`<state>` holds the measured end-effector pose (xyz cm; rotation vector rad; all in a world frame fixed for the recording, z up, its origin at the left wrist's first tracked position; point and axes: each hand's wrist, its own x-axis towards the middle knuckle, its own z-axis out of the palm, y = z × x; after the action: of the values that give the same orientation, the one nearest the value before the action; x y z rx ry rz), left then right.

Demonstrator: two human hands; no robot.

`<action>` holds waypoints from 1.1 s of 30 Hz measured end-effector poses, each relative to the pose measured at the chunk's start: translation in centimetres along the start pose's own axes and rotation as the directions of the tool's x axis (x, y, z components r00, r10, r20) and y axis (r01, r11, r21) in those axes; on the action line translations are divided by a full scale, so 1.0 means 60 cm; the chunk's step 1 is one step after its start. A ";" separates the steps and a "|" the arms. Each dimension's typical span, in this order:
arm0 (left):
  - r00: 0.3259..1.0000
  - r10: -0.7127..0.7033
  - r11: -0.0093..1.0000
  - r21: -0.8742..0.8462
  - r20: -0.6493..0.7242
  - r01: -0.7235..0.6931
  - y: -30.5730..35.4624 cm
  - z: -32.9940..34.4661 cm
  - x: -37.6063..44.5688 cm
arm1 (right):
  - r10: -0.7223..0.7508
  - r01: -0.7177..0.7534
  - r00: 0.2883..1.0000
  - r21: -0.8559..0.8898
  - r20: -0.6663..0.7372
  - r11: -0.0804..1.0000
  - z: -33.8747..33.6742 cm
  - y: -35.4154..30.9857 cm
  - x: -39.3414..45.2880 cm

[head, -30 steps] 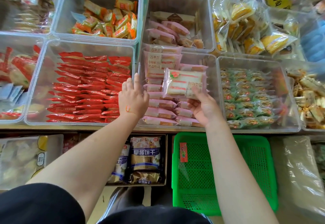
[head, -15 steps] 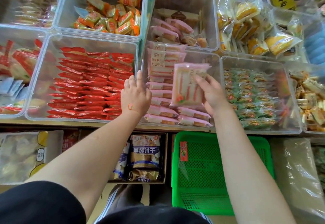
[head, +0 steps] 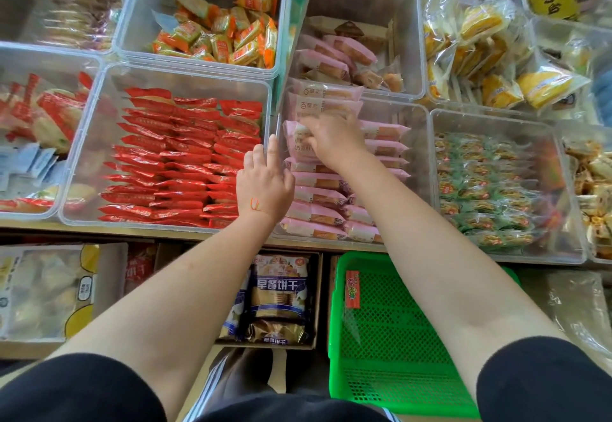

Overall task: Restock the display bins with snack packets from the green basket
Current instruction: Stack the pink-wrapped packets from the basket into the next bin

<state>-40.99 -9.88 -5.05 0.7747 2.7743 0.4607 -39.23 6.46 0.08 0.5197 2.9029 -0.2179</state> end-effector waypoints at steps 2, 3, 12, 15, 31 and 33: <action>1.000 -0.002 1.000 0.000 0.000 0.002 0.000 0.001 0.000 | -0.021 0.021 0.998 -0.005 -0.067 1.000 0.008 0.002 -0.004; 1.000 -0.003 1.000 -0.004 0.001 0.003 0.000 0.001 0.000 | -0.035 0.035 0.994 -0.008 -0.107 0.999 0.012 0.003 -0.005; 1.000 -0.006 1.000 -0.013 -0.004 0.005 0.000 0.001 0.000 | 0.001 0.036 0.972 0.153 -0.235 0.988 0.005 0.016 -0.003; 1.000 -0.001 1.000 -0.002 0.000 0.001 0.001 0.001 -0.001 | -0.022 0.051 0.970 0.114 -0.242 0.992 0.010 0.003 0.000; 1.000 -0.003 1.000 0.009 -0.001 0.003 0.001 0.000 -0.002 | -0.034 -0.026 0.835 -0.101 -0.550 0.995 0.072 -0.030 -0.011; 1.000 -0.007 1.000 0.005 -0.002 0.007 0.002 0.000 -0.003 | -0.036 -0.010 0.838 -0.082 -0.544 0.997 0.088 -0.040 -0.007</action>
<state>-40.82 -9.88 -4.99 0.7660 2.7799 0.4533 -38.85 3.18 -4.71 0.6354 3.4507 0.0663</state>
